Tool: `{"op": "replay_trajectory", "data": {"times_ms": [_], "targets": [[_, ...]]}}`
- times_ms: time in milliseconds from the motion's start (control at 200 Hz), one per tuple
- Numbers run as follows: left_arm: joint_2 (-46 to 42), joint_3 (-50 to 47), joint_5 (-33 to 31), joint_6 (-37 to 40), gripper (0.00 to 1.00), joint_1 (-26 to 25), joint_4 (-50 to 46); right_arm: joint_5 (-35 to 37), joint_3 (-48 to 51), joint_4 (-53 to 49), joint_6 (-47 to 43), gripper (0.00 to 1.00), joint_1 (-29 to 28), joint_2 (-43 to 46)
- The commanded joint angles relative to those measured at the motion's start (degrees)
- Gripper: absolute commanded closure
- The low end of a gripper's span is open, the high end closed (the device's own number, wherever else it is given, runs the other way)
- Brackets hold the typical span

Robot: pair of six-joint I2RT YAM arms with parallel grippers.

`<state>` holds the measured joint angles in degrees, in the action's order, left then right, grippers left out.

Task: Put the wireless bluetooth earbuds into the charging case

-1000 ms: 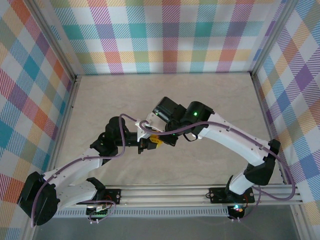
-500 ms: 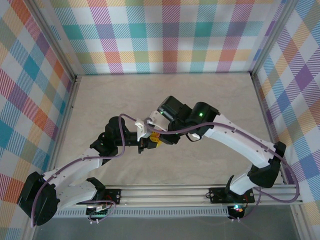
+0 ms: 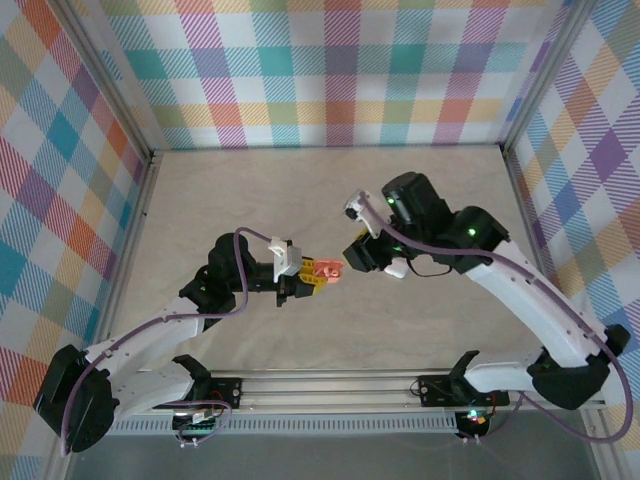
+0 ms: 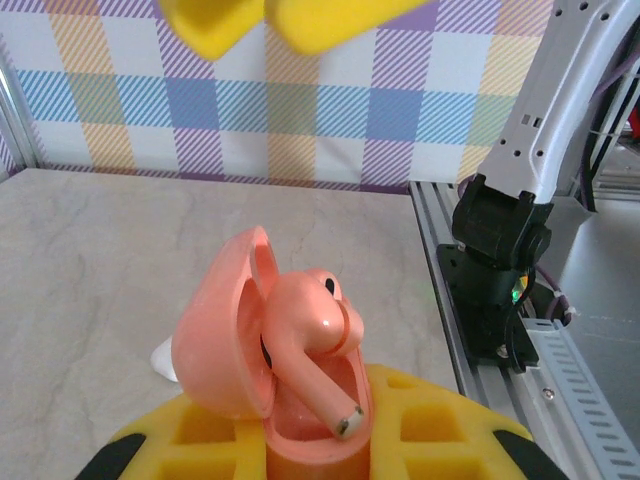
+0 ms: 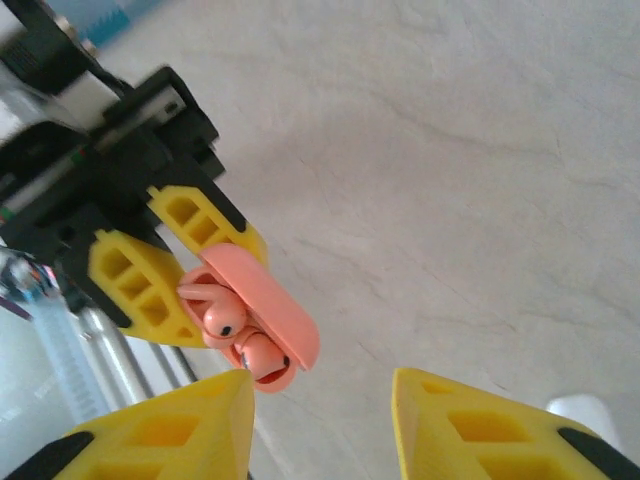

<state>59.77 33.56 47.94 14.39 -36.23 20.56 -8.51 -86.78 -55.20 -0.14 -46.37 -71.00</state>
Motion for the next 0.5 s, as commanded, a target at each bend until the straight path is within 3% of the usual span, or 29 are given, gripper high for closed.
{"op": "replay_trajectory", "data": {"times_ms": [0,165,495], "targets": [[-0.3,1.6,0.3,-2.0,1.00,-0.2,3.4,-10.0,5.5,10.2,10.4,0.61,-0.2,1.9],[0.4,1.6,-0.6,-5.1,1.00,-0.3,5.7,-13.8,16.9,24.8,21.0,0.65,-0.2,5.6],[0.0,1.9,-1.1,-7.0,1.00,-0.2,4.7,-8.5,15.3,22.1,18.0,0.70,-0.4,5.3]]}}
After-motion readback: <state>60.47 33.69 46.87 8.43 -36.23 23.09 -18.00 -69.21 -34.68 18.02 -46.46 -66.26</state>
